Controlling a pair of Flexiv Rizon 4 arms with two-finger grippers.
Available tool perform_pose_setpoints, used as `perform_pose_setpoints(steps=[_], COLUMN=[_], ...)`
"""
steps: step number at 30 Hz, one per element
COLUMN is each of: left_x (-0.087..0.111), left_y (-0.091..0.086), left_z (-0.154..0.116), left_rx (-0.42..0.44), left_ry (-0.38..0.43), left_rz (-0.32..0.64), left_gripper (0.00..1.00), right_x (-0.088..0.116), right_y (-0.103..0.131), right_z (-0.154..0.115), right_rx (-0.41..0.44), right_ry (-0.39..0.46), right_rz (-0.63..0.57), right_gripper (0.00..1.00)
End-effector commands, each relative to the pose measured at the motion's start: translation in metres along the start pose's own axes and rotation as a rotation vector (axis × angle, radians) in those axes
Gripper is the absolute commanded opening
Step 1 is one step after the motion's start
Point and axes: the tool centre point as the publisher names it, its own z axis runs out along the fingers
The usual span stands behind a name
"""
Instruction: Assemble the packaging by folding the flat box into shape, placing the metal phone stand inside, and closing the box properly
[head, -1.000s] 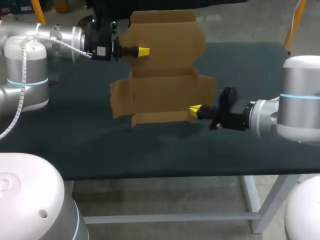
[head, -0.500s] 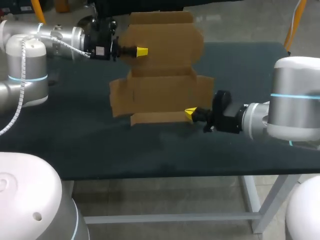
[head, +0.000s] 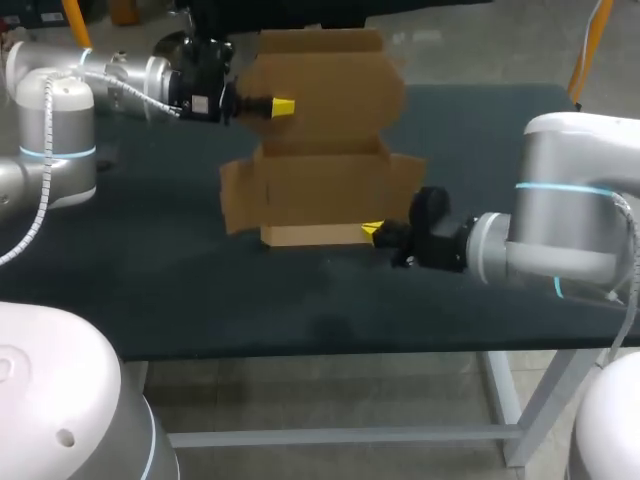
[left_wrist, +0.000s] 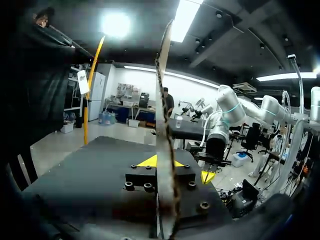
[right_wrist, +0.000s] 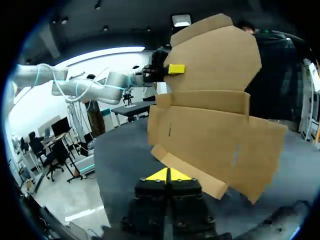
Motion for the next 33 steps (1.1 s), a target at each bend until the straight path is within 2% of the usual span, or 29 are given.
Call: perform_pose_setpoints(steps=[1,9,13,17,21,33], left_x=[-0.004,-0.004,-0.004,-0.004,-0.004,-0.004], left_y=[0.004,0.004,0.004,0.004,0.004,0.004], left_z=[-0.001,-0.001,-0.001,-0.001,-0.001,-0.001], left_rx=[-0.005,-0.005,-0.005,-0.005,-0.005,-0.005], left_ry=[0.029,0.029,0.029,0.029,0.029,0.029], left_rz=[-0.009,-0.009,-0.009,-0.009,-0.009,-0.009], left_gripper=[0.00,0.00,0.00,0.00,0.00,0.00], right_x=[0.003,0.003,0.008,0.012,0.010,0.000], right_y=[0.002,0.002,-0.002,-0.012,-0.017,-0.032], right_z=[0.014,0.014,0.026,0.041,0.053,0.087], right_rx=[0.008,0.008,-0.039,-0.042,-0.047,-0.065], right_ry=[-0.027,-0.027,-0.013,-0.012,-0.044,-0.040], right_rz=[-0.003,-0.003,-0.044,-0.055,-0.051,-0.016], right_gripper=[0.00,0.00,0.00,0.00,0.00,0.00])
